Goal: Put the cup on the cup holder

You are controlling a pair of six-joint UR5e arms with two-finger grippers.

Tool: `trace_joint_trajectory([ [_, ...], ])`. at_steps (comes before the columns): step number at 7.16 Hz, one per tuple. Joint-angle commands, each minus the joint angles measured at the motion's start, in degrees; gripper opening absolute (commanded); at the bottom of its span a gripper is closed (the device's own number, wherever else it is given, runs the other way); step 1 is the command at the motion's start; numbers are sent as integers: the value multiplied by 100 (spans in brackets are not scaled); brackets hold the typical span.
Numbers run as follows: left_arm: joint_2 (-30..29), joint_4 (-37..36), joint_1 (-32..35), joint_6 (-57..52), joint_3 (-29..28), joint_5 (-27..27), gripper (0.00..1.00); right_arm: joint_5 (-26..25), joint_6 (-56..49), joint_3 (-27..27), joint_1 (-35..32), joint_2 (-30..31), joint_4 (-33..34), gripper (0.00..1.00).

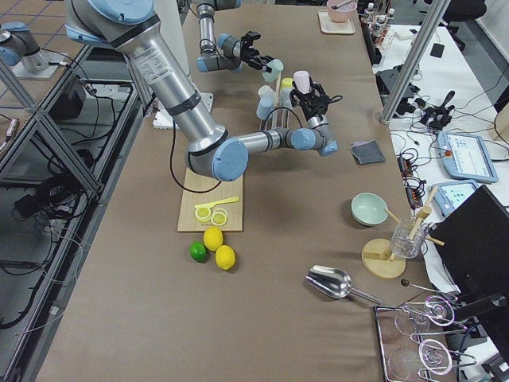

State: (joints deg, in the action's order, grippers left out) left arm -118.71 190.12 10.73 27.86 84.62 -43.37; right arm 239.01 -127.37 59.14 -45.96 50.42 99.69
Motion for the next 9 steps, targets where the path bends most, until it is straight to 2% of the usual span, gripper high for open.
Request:
trace_joint_trajectory([
  [1, -3, -18, 34, -17, -6, 4, 83, -161, -51, 10, 86, 3, 77, 36],
  [2, 5, -10, 52, -17, -15, 4, 97, -310, -86, 10, 130, 29, 138, 36],
  [5, 6, 8, 87, -8, -33, 4, 97, -346, -148, 27, 280, 4, 261, 36],
  [7, 136, -79, 716, -9, 107, -31, 97, -346, -148, 45, 341, -14, 288, 36],
  [8, 303, -480, 1303, 183, -353, -57, 97, -381, -148, 54, 342, 12, 280, 36],
  [9, 339, -589, 1779, 542, -880, -84, 97, -460, -148, 71, 316, 38, 262, 36],
])
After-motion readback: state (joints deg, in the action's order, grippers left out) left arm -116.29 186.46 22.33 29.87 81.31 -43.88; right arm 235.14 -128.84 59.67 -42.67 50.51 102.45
